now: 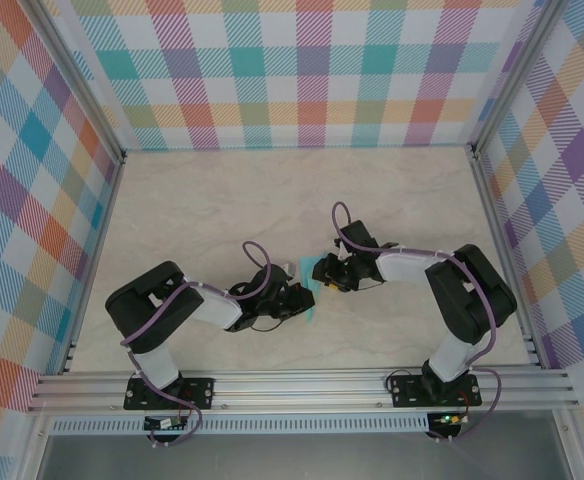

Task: Fold a paper plane with a square sheet of paper (fold left side to right side)
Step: Fold the wing for the fifth time at the center of the table.

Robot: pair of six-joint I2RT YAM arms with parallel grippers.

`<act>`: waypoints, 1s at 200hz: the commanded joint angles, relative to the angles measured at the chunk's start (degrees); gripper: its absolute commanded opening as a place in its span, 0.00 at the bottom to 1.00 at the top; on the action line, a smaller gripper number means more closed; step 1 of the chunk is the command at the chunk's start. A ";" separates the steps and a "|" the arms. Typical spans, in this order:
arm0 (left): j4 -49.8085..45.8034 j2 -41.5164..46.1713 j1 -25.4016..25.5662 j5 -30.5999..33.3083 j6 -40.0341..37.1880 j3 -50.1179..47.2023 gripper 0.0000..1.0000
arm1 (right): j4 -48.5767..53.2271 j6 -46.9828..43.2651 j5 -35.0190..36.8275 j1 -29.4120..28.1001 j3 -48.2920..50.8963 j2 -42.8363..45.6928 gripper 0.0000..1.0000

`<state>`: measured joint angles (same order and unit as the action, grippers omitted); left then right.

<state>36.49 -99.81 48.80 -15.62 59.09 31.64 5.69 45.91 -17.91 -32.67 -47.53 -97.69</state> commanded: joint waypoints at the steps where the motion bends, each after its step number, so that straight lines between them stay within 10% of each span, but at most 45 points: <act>1: 0.89 0.05 -0.83 -0.63 0.26 0.17 0.14 | 2.59 0.41 1.92 -0.56 -0.81 -2.25 0.43; 113: -3.50 9.16 -6.01 -3.30 -0.73 -2.08 0.39 | 2.66 0.33 2.18 -0.61 -1.25 -2.60 0.43; 200: -3.02 1.84 -13.31 -10.05 0.89 4.67 0.28 | 2.80 0.30 2.01 -0.60 -1.25 -2.70 0.43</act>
<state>33.08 -95.94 37.32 -23.49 59.40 34.00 7.25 45.93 -17.56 -32.75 -48.60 -98.21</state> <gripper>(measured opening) 0.291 0.431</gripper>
